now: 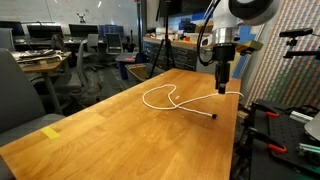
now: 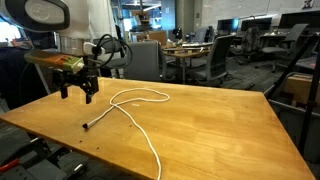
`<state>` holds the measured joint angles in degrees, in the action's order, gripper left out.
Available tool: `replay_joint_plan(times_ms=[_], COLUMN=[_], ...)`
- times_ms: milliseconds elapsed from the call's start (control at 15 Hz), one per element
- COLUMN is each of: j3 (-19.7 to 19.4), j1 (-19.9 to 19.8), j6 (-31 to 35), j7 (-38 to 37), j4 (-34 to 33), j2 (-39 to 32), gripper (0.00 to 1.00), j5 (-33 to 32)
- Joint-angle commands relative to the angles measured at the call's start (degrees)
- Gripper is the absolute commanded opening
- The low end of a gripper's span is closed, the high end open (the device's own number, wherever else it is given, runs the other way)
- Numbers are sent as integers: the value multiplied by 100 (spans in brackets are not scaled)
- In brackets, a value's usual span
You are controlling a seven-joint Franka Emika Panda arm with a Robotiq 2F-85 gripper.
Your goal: Tie a knot
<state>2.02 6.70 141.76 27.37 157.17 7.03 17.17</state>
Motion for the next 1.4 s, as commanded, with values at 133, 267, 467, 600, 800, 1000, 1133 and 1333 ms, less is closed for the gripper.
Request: replay_joint_plan(times_ms=[133, 267, 467, 600, 800, 1000, 1133, 1333], j3=[41, 59, 172, 248, 365, 441, 402, 355], j1=[-4, -15, -8, 28, 36, -80, -80, -43], j6=[287, 419, 710, 1010, 1592, 1480, 1515, 1608], j7=[-864, -1063, -1362, -1472, -1648, -1517, -1641, -1881], j4=[-7, -9, -56, -67, -122, -28, -16, -34], j2=[-143, -219, -501, -796, -1298, -1237, -1296, -1404], gripper=[100, 100, 100, 100, 100, 100, 100, 100], j5=[-10, -9, -551, -873, -1120, -1007, -1129, -1370])
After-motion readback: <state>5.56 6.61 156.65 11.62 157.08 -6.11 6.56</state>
